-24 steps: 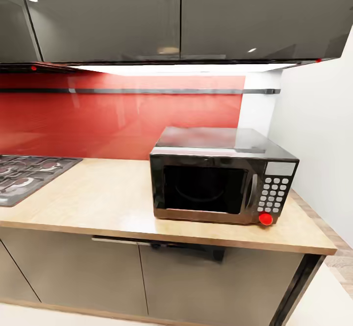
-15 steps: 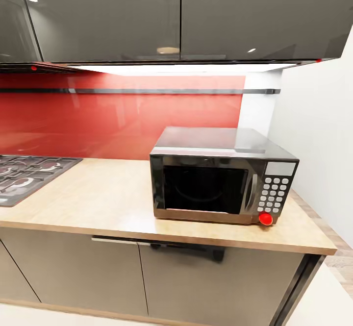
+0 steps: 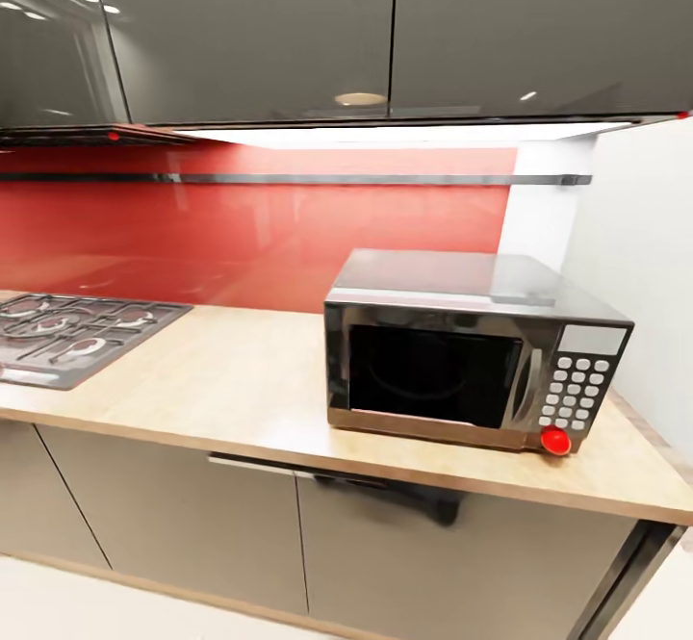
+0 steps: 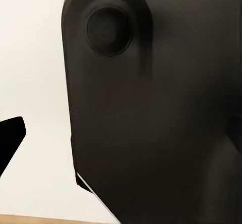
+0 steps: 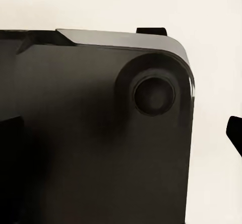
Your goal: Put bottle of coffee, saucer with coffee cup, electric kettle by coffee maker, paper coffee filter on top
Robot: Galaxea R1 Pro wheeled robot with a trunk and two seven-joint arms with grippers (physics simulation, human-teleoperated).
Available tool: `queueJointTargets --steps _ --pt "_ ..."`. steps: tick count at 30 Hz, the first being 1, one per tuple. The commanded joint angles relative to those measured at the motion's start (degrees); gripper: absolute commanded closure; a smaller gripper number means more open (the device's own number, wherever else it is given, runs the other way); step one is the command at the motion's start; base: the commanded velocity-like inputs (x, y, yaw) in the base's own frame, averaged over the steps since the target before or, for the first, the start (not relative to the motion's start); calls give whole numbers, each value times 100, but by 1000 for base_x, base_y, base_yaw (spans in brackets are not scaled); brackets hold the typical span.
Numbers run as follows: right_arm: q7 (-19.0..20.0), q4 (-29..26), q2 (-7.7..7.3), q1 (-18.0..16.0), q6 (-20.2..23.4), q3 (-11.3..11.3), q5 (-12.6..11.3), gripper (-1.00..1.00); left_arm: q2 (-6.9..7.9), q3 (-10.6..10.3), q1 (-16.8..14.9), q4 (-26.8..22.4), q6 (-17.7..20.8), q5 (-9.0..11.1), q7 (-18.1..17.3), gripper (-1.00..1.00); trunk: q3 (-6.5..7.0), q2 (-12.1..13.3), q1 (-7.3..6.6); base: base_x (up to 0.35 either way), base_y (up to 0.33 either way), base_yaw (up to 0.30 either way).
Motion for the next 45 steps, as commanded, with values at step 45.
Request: queueJointTargets --steps 45 --pt "3 5 9 -9 -132 404 2 -100 43 219 -6 -157 14 24 60 -100 521 1562 -857 0 0 276"
